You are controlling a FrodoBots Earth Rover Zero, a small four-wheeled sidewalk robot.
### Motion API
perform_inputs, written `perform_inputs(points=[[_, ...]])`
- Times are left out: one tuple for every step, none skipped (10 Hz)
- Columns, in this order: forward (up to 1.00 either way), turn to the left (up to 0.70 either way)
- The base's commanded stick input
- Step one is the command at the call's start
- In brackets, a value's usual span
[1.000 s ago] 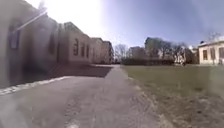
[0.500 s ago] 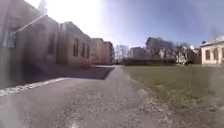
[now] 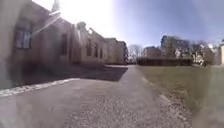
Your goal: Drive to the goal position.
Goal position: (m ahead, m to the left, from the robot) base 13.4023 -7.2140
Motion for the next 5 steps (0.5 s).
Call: perform_inputs(points=[[0.85,0.00],[0.85,0.00],[0.85,0.00],[0.85,0.00],[0.85,0.00]])
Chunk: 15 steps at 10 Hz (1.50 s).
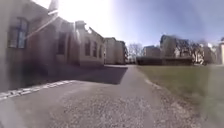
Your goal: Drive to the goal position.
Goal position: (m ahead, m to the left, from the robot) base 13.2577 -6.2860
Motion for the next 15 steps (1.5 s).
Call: perform_inputs(points=[[0.85,0.00],[0.85,0.00],[0.85,0.00],[0.85,0.00],[0.85,0.00],[0.85,0.00],[0.85,0.00],[0.85,0.00],[0.85,0.00],[0.85,0.00],[0.85,0.00],[0.85,0.00],[0.85,0.00],[0.85,0.00],[0.85,0.00]])
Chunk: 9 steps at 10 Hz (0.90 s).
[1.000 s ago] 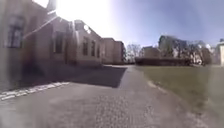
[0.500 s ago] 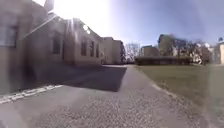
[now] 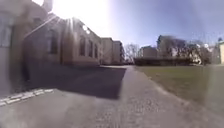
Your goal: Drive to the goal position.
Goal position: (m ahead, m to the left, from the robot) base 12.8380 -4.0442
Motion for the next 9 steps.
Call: perform_inputs(points=[[0.85,0.00],[0.85,0.00],[0.85,0.00],[0.85,0.00],[0.85,0.00],[0.85,0.00],[0.85,0.00],[0.85,0.00],[0.85,0.00]])
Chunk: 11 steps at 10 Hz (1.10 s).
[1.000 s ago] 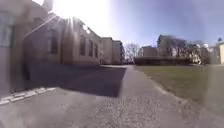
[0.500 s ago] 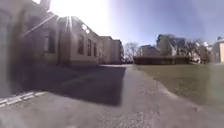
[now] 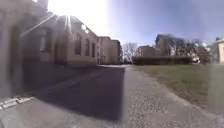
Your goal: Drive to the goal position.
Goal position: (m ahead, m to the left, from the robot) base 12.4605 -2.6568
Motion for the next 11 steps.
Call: perform_inputs(points=[[0.85,0.00],[0.85,0.00],[0.85,0.00],[0.85,0.00],[0.85,0.00],[0.85,0.00],[0.85,0.00],[0.85,0.00],[0.85,0.00],[0.85,0.00],[0.85,0.00]])
